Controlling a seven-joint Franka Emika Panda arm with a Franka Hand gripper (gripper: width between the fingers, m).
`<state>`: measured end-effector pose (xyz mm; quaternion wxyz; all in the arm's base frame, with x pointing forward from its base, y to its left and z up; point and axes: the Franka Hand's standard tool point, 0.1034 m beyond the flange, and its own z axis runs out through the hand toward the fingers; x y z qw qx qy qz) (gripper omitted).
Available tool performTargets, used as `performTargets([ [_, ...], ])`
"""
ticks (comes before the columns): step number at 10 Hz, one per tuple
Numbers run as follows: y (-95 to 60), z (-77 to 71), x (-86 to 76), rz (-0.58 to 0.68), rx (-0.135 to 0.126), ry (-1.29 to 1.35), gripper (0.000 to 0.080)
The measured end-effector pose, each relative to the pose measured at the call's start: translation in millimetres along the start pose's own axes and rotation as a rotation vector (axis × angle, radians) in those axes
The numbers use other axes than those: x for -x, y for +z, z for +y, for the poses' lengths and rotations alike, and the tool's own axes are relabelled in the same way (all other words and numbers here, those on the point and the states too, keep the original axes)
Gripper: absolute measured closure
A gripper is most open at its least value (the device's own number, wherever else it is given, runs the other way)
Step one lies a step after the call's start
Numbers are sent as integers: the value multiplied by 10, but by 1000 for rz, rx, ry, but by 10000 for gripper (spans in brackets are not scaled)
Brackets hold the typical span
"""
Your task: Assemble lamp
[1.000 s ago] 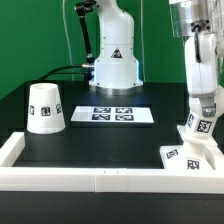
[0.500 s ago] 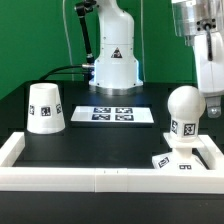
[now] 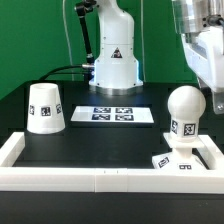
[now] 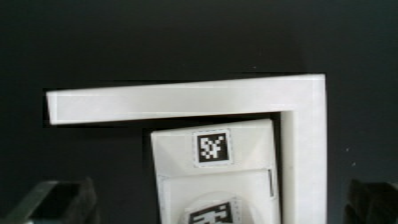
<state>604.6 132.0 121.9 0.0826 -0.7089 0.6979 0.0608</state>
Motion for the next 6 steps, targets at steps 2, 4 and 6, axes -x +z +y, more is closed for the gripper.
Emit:
performTargets([
  [2,0,51,-51,-1,38,-264,100],
  [4,1,70,-94,-4,49,-468,100],
  [6,-30,46,-155,0,50,-687,100],
])
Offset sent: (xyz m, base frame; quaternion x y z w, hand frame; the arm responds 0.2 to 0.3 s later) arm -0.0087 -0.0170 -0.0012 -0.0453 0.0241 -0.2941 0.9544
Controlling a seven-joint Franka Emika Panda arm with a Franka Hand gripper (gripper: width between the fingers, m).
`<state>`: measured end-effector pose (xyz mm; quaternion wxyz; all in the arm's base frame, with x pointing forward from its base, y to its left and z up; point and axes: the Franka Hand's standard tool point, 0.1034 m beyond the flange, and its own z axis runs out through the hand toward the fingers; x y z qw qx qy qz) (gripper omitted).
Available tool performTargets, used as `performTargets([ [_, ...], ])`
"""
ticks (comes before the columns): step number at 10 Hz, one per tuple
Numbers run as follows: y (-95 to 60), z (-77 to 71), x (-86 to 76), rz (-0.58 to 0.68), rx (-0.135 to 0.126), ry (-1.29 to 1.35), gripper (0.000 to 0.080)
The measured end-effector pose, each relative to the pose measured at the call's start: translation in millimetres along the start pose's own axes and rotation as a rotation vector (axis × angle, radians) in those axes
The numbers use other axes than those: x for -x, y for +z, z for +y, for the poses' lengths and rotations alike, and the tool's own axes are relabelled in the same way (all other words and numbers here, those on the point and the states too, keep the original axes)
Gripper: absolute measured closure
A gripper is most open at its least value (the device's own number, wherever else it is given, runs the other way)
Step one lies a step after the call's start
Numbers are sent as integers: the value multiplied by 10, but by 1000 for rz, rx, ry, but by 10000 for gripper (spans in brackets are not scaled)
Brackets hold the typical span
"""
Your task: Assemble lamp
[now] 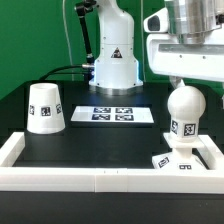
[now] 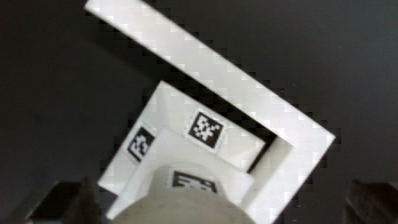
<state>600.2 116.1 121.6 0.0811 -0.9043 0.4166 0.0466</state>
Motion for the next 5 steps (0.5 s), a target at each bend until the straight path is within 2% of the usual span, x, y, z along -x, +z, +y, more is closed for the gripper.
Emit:
performTargets([
  [2,-23,32,-63,23,22,-245,100],
  [5,-18,38,-70,21,26,-488,100],
])
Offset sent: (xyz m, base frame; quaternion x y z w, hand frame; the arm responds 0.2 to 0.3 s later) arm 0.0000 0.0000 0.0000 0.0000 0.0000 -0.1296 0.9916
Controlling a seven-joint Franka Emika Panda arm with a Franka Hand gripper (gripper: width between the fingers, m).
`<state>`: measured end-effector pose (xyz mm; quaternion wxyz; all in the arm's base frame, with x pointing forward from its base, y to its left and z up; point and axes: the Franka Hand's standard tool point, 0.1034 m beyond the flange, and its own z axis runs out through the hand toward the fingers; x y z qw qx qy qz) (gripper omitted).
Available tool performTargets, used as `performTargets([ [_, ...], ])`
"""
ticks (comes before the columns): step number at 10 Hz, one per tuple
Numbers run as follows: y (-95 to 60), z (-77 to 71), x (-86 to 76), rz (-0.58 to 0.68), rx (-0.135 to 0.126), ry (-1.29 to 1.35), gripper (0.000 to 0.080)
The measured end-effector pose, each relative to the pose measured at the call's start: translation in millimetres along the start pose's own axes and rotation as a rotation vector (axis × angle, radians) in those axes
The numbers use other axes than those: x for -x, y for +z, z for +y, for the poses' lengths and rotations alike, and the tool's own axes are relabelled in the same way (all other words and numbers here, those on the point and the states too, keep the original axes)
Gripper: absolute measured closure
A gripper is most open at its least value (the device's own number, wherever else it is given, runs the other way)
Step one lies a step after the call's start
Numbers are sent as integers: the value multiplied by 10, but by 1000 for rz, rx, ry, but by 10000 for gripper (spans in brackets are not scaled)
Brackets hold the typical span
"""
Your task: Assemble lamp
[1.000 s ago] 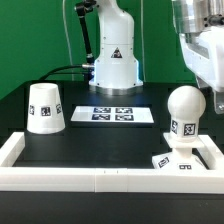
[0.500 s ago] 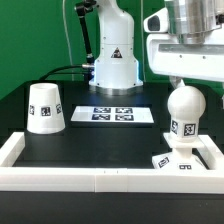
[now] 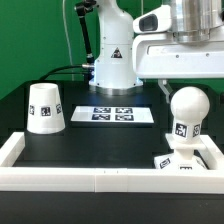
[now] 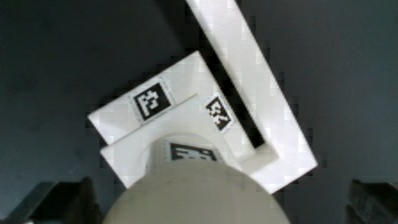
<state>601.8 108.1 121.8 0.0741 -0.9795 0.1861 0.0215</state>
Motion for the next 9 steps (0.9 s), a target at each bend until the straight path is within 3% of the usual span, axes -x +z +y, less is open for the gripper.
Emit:
performTargets([
  [2,0,4,-3,1,2,-130,100],
  [5,-7,41,-34,15,44,-454,100],
  [9,-34,79,-87,15,63,-760,100],
])
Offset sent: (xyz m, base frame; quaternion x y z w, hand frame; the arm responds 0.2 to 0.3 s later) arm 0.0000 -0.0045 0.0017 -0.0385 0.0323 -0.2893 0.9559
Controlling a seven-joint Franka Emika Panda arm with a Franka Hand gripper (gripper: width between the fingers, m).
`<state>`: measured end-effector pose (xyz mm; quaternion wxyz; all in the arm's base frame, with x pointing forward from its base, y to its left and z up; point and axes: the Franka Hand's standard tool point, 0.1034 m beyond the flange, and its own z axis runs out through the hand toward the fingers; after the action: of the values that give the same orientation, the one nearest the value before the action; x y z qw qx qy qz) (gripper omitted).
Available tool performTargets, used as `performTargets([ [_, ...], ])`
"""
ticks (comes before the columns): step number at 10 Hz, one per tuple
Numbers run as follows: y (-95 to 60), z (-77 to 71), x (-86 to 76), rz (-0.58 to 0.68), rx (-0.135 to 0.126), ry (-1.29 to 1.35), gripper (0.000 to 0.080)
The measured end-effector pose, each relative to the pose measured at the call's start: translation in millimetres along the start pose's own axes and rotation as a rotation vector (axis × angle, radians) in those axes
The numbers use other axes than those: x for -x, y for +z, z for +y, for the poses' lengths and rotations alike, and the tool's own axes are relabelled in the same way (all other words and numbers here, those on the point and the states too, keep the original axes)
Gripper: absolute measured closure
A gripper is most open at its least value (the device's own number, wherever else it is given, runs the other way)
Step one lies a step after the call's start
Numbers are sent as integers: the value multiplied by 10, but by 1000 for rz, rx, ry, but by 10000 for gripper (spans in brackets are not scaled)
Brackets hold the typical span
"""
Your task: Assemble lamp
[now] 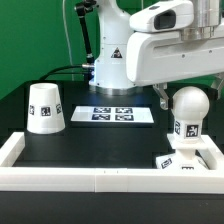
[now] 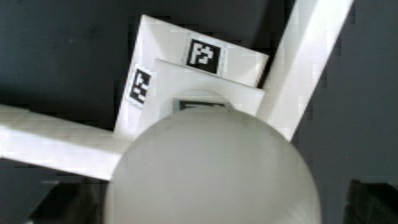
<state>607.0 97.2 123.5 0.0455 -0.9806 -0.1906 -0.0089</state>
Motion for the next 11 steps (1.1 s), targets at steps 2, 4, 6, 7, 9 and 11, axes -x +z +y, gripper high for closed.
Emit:
performTargets([
  [2,27,13,3,0,2,-187,100],
  [4,55,23,-5,-10,15,-354,100],
  [6,65,38,-50,-22,30,-462,100],
  [7,63,37,-56,-32,43,-568,100],
  [9,63,61,-49,-45,55,-717,100],
  [11,72,67,-41,-56,67,-759,100],
])
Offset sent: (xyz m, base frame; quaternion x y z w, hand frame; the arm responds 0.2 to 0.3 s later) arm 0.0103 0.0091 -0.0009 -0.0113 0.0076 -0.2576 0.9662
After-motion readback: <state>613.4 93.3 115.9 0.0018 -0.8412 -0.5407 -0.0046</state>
